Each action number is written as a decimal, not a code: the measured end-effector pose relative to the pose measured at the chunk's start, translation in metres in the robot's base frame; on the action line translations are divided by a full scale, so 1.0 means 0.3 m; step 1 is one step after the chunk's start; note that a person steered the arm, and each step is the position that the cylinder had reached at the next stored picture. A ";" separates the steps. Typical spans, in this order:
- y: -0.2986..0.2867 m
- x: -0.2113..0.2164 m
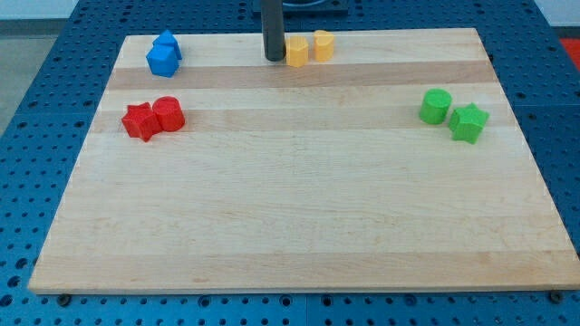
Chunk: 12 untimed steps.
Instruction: Slide the yellow heart away from the hexagon
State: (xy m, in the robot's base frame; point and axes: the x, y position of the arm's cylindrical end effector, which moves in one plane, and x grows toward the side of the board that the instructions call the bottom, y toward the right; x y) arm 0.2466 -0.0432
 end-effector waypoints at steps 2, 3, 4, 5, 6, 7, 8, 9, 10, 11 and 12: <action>-0.036 -0.038; -0.037 -0.126; 0.037 -0.182; 0.160 -0.180; 0.257 -0.181; 0.257 -0.161; 0.255 -0.110; 0.255 -0.054; 0.255 0.012; 0.255 0.097; 0.255 0.175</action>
State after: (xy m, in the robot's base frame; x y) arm 0.2990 0.0334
